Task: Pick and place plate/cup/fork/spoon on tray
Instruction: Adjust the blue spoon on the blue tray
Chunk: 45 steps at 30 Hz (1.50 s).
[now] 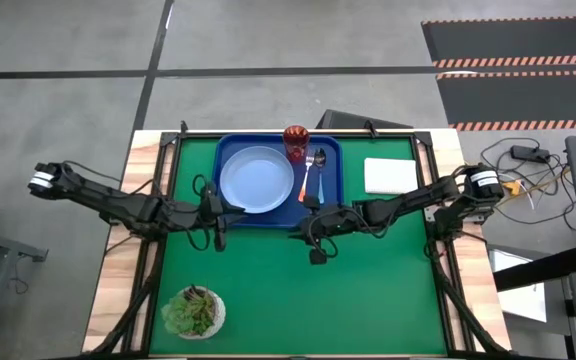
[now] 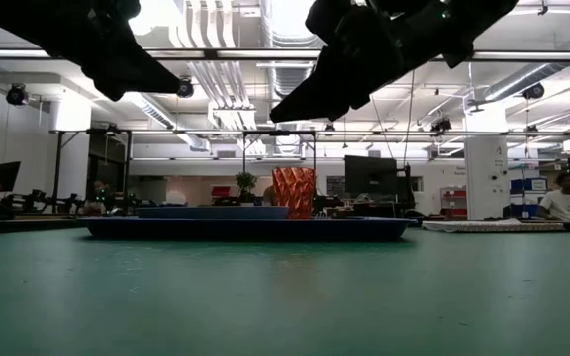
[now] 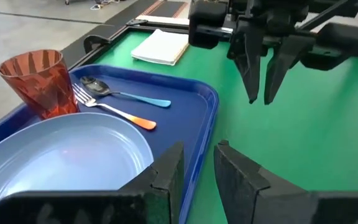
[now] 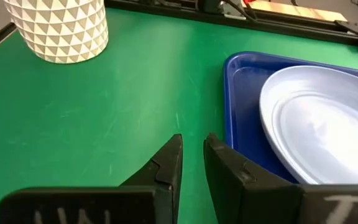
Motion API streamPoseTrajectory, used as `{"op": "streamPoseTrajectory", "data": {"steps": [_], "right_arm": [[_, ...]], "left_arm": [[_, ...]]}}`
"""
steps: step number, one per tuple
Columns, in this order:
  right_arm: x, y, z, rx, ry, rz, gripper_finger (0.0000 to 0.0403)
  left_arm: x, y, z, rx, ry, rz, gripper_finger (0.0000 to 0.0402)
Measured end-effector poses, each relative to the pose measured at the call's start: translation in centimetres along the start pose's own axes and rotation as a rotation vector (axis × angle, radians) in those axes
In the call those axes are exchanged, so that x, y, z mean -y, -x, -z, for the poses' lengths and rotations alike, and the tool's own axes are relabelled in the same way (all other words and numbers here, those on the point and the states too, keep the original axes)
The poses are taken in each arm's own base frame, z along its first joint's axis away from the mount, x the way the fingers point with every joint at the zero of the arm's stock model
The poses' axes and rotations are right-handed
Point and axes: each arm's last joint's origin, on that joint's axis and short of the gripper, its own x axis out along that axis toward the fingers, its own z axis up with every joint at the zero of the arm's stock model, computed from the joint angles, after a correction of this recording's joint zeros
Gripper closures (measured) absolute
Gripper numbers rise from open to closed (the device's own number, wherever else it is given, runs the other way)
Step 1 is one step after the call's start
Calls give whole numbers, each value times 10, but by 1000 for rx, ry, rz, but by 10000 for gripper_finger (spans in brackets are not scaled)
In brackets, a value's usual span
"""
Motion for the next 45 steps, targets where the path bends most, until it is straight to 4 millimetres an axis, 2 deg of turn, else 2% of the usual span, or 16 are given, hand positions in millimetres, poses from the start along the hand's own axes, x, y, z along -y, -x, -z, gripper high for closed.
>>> {"op": "streamPoseTrajectory", "data": {"steps": [5,8,14,19,25,29,33,42,45], "right_arm": [[3,0,0,-2,-11,15,349],[8,0,1,-9,-30,84,349],[26,8,-4,3,-62,178,357],[61,25,-17,-56,-125,267,390],[116,35,-27,-252,-179,368,394],[147,37,-19,-346,-176,408,394],[169,40,-1,-386,-234,371,394],[187,34,64,-452,-302,384,394],[192,34,79,-441,-312,408,394]], "left_arm": [[0,1,-1,5,-39,-1,332],[-1,1,-2,13,-40,-7,332],[-2,1,-2,21,-92,-62,332],[-3,1,-2,22,-98,-76,332],[-3,1,-3,28,-114,-76,332],[-3,1,-3,28,-116,-77,332],[-3,1,-3,27,-116,-77,332],[-3,1,-3,26,-116,-77,332],[-3,1,-3,26,-116,-77,332]]}}
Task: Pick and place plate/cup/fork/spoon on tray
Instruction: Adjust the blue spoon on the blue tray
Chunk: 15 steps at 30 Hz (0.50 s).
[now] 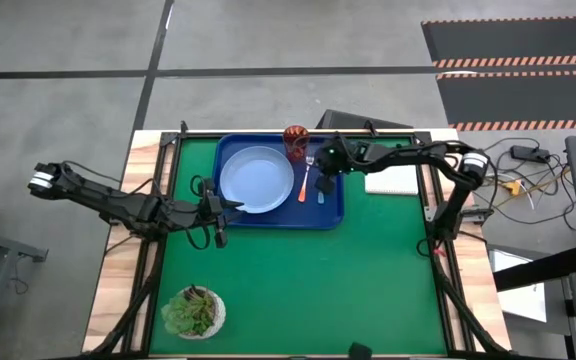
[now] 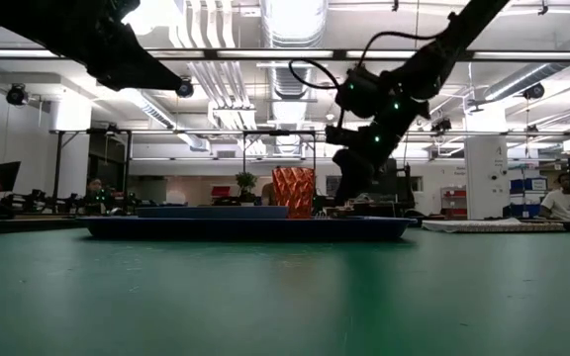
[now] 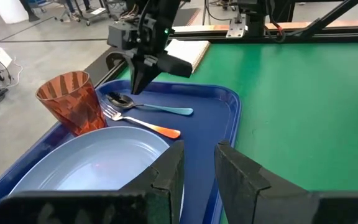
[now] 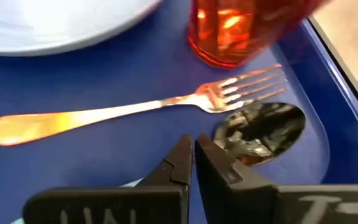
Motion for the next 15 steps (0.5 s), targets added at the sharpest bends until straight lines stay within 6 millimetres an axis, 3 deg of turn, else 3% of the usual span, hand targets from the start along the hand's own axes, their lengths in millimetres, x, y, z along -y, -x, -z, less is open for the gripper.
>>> {"op": "streamPoseTrajectory", "data": {"steps": [6,15], "right_arm": [[10,-8,14,30,-4,28,394],[9,-11,22,46,-7,14,394]], "left_arm": [[0,0,0,0,0,0,332],[0,0,0,0,0,0,332]]}}
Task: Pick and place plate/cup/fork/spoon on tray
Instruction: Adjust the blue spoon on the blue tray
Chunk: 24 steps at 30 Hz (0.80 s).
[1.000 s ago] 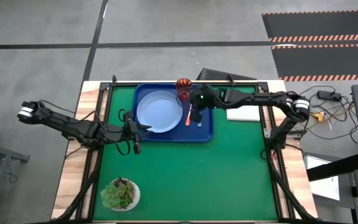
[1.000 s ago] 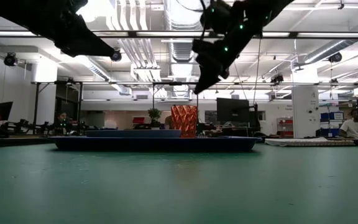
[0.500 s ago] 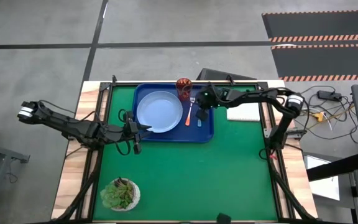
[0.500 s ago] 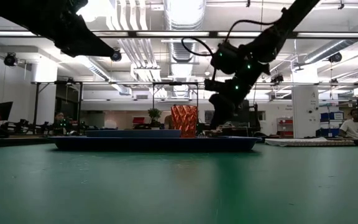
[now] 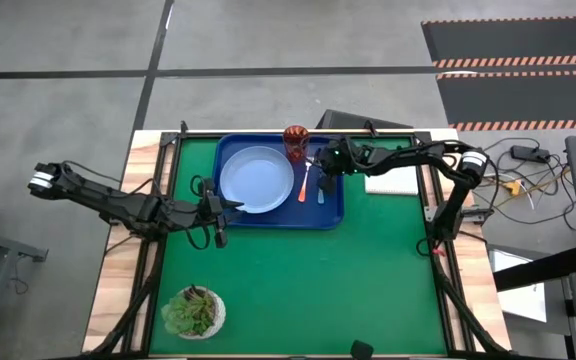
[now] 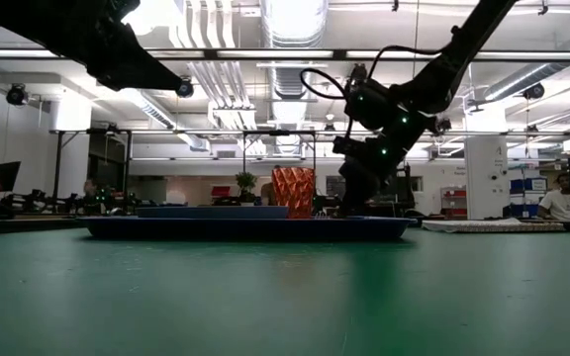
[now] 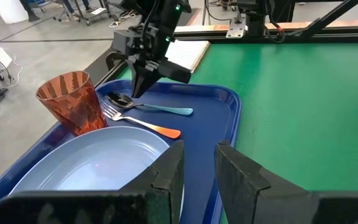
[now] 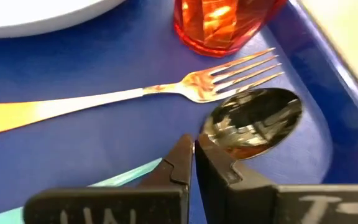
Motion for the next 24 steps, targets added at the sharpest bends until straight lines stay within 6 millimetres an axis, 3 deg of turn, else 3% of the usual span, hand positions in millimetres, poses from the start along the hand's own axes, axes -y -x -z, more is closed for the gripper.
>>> {"op": "streamPoseTrajectory", "data": {"steps": [24], "right_arm": [[-9,-3,18,180,-28,-54,394]], "left_arm": [[0,0,0,0,0,0,332]]}}
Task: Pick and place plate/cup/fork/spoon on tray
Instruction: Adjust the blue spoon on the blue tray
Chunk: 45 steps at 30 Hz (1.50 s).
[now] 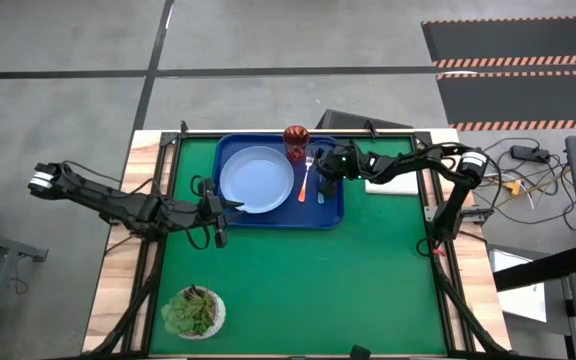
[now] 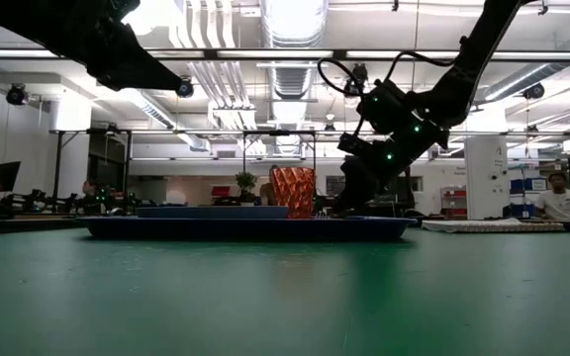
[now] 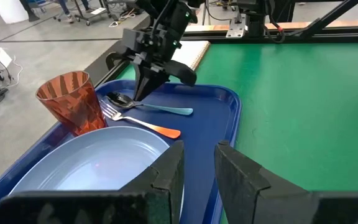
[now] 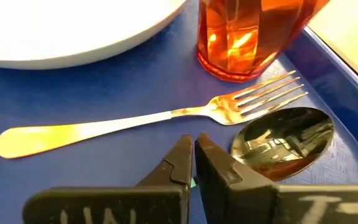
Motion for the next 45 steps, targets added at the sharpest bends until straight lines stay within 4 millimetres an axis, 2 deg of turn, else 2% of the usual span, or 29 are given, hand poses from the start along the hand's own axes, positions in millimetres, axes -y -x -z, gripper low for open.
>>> {"op": "streamPoseTrajectory", "data": {"steps": [5,14,25,45], "right_arm": [[0,-1,1,2,0,0,394],[0,-18,13,4,-2,16,394],[0,-10,8,-18,22,42,394],[0,-6,13,-100,122,26,394]], "left_arm": [[0,0,0,0,0,0,332],[0,0,0,0,0,0,332],[0,0,0,-1,-1,0,332],[0,0,0,0,-1,0,332]]}}
